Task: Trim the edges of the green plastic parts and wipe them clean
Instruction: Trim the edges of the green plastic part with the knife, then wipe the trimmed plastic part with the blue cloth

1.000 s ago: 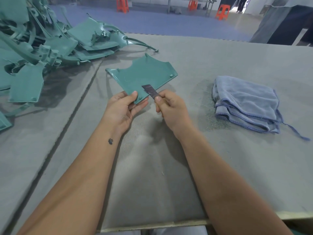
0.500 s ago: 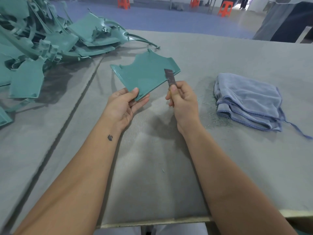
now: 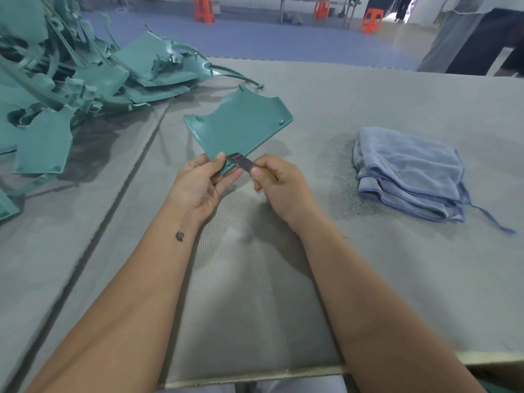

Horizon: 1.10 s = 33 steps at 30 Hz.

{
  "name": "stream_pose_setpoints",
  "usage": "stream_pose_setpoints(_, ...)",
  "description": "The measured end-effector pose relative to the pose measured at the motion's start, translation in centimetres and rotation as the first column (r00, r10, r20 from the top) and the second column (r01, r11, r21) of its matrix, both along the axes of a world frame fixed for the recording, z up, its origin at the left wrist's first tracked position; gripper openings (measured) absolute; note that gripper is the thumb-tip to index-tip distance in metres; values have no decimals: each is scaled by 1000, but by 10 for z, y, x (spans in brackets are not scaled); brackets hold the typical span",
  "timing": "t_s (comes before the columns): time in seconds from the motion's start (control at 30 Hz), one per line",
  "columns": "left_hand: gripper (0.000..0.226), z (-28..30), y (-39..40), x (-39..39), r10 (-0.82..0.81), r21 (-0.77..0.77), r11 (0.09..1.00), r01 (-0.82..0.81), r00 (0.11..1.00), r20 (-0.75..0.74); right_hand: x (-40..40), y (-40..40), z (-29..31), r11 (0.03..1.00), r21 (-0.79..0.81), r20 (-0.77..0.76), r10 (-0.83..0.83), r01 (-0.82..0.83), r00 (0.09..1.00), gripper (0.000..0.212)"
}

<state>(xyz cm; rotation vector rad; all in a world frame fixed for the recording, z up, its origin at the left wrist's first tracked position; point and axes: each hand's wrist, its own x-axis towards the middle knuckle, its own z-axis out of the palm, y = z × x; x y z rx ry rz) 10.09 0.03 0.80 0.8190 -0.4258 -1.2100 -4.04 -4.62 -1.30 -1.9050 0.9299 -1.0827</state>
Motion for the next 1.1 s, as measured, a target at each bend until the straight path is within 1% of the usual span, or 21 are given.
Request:
stream_pose_setpoints(0.03,17,0,0,0,6,-1,1000,-6,1000,-1,0,1,3,1000,24,41,-17,16,999,24)
stream_pose_setpoints(0.07,16,-1,0,-1,15,2,1000,-15,1000,-2,-1,2,7,995,79,147,-73,62,986,23)
stream_pose_setpoints(0.13,15,-1,-1,-1,33,9,999,-33,999,-11,-7,1,12,959,160,333,-274,233,902,23)
stream_pose_setpoints(0.17,16,-1,-1,0,41,9,999,-41,999,-16,-12,-2,14,920,159,321,-391,358,863,23)
stream_pose_setpoints(0.2,16,-1,-1,0,49,7,999,-49,999,-20,-16,-5,14,870,124,242,-494,478,835,23)
stream_pose_setpoints(0.23,16,-1,-2,1,60,5,998,-60,998,-18,-21,-9,14,825,63,107,-565,562,818,22)
stream_pose_setpoints(0.27,16,-2,-1,1,71,3,997,-71,997,-10,-26,-12,12,802,-22,-84,-597,597,798,22)
stream_pose_setpoints(0.33,17,-3,-1,-1,89,-6,996,-89,995,32,-31,-14,10,835,-196,-418,-545,514,726,26)
stream_pose_setpoints(0.37,17,-3,0,-2,92,-15,996,-91,993,68,-30,-13,9,852,-250,-493,-521,460,697,30)
stream_pose_setpoints(0.4,18,-4,0,-4,90,-25,996,-87,989,114,-29,-12,12,855,-277,-494,-519,439,697,35)
stream_pose_setpoints(0.47,20,-6,1,-7,78,-43,997,-70,973,219,-30,-12,26,845,-255,-391,-534,469,750,50)
stream_pose_setpoints(0.53,21,-7,2,-9,66,-54,997,-52,952,298,-40,-18,39,824,-240,-319,-566,513,760,54)
stream_pose_setpoints(0.6,22,-8,2,-10,53,-56,998,-36,939,339,-62,-26,50,759,-303,-345,-651,577,676,39)
stream_pose_setpoints(0.67,22,-9,0,-11,41,-51,998,-24,935,353,-94,-32,55,649,-339,-323,-760,681,564,26)
stream_pose_setpoints(0.73,22,-10,-1,-11,32,-43,999,-18,934,356,-126,-32,55,567,-265,-279,-819,780,501,26)
stream_pose_setpoints(0.8,21,-10,-3,-10,24,-40,999,-10,930,366,-152,-34,49,505,-172,-268,-850,846,454,29)
stream_pose_setpoints(0.87,19,-11,-3,-10,15,-32,999,-3,925,380,-169,-35,43,469,-110,-357,-842,877,405,35)
stream_pose_setpoints(0.93,18,-11,-4,-10,14,-26,1000,-4,920,391,-178,-35,39,412,-19,-493,-797,911,349,60)
stream_pose_setpoints(1.0,18,-11,-4,-11,16,-26,1000,-6,917,398,-182,-35,35,345,89,-554,-763,934,335,86)
stream_pose_setpoints(1.03,18,-10,-4,-11,17,-26,1000,-7,915,402,-183,-36,34,317,108,-552,-769,942,322,89)
stream_pose_setpoints(1.1,19,-10,-5,-12,18,-25,1000,-9,913,408,-187,-40,33,271,84,-477,-834,959,278,71)
